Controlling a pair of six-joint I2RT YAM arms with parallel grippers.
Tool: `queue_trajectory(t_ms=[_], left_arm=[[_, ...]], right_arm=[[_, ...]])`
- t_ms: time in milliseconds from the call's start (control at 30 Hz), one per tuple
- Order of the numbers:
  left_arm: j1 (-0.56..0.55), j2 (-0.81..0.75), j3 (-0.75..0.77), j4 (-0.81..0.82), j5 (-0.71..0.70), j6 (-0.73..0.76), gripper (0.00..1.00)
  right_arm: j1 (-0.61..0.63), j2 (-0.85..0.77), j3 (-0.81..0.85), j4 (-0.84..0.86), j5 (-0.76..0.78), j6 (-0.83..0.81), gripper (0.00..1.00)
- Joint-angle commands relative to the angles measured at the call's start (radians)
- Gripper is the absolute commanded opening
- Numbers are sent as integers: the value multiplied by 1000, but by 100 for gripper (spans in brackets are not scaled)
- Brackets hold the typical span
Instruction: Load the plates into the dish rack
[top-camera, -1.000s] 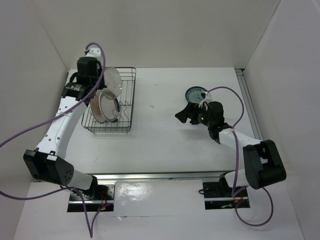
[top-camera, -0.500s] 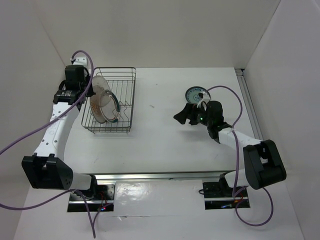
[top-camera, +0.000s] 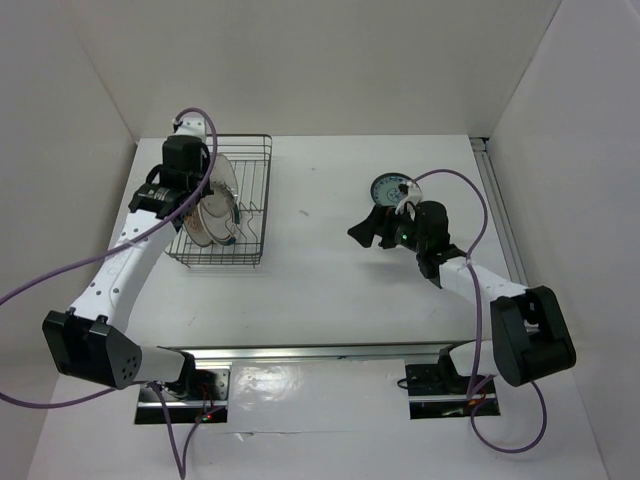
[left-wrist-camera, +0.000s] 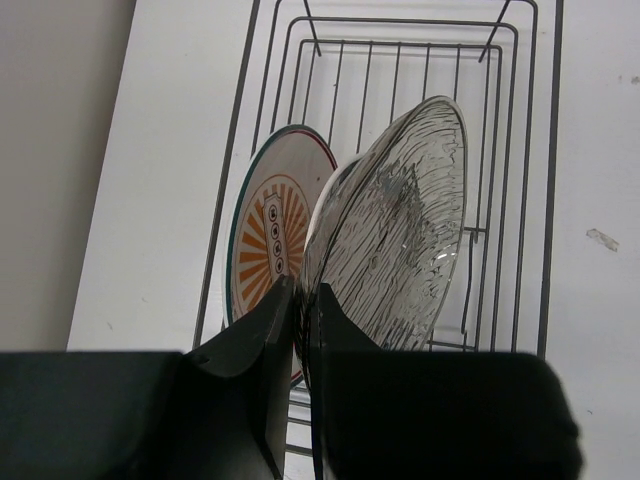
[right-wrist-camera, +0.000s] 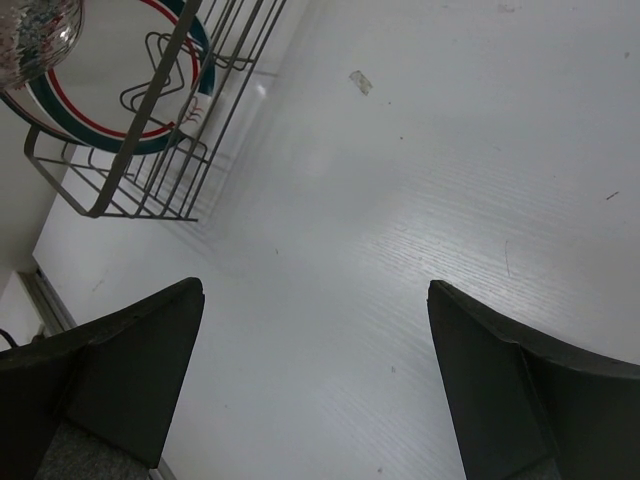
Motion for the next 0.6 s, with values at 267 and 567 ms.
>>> queue_trajectory(t_ms=[267,567], left_arm=[[-55,22,-12,8,-176,-31,0],[-99,71,-55,8,-210,-31,0]], right_arm=[[9,-65,11,6,-7,-19,100],[0,-65,11,6,-16,-19,100]])
